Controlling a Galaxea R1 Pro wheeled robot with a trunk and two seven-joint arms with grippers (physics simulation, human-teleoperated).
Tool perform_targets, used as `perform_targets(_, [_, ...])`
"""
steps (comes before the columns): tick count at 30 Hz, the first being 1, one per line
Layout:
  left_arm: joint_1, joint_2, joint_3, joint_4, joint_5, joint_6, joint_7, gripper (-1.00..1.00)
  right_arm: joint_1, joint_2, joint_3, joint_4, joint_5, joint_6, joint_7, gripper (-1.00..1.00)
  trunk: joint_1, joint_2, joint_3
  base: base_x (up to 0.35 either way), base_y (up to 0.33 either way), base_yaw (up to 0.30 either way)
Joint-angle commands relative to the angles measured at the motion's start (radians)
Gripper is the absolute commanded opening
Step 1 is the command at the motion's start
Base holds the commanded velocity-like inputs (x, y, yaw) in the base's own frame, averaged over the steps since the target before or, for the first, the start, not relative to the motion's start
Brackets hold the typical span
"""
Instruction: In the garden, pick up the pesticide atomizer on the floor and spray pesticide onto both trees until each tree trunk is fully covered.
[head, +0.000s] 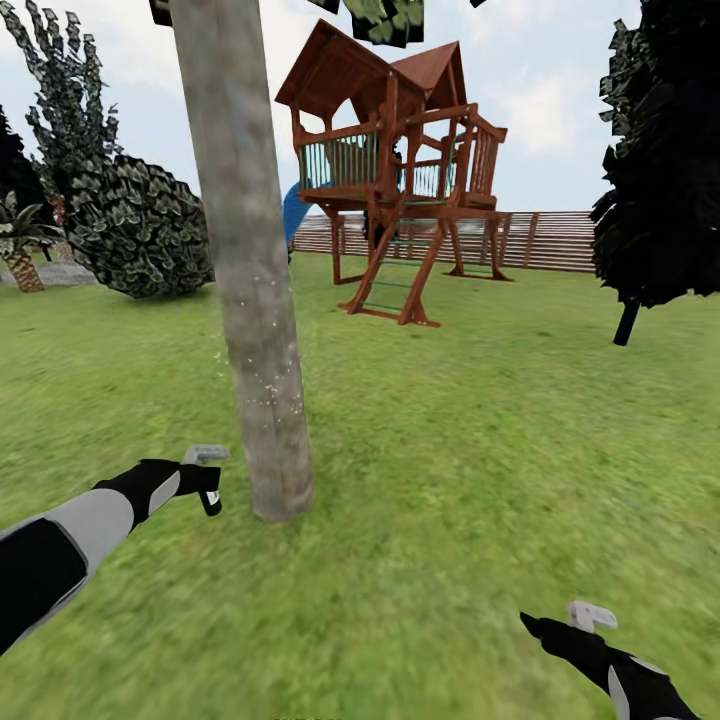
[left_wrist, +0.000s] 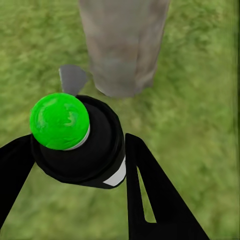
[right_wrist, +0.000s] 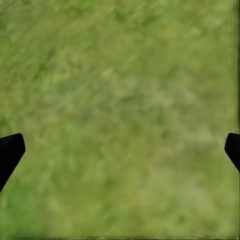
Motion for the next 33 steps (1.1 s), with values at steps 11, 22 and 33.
perform_targets(11, [-0.005, -0.048, 0.008, -0.01, -0.006, 0.133, -0.002, -1.0, 0.0, 0.0, 0.0, 0.0, 0.0, 0.0, 0.0, 1.0, 0.0, 0.0, 0.0, -0.063, 0.166, -0.17])
perform_targets(22, [-0.272, -0.054, 0.002, -0.189, -0.012, 0.647, 0.033, -1.0, 0.0, 0.003, 0.002, 0.0, 0.001, 0.0, 0.0, 1.0, 0.0, 0.0, 0.0, 0.0, 0.001, -0.001])
perform_targets(33, [-0.437, -0.055, -0.104, -0.189, -0.012, 0.722, 0.066, -1.0, 0.0, 0.003, 0.002, 0.0, 0.001, 0.0, 0.0, 1.0, 0.0, 0.0, 0.0, 0.0, 0.0, 0.0])
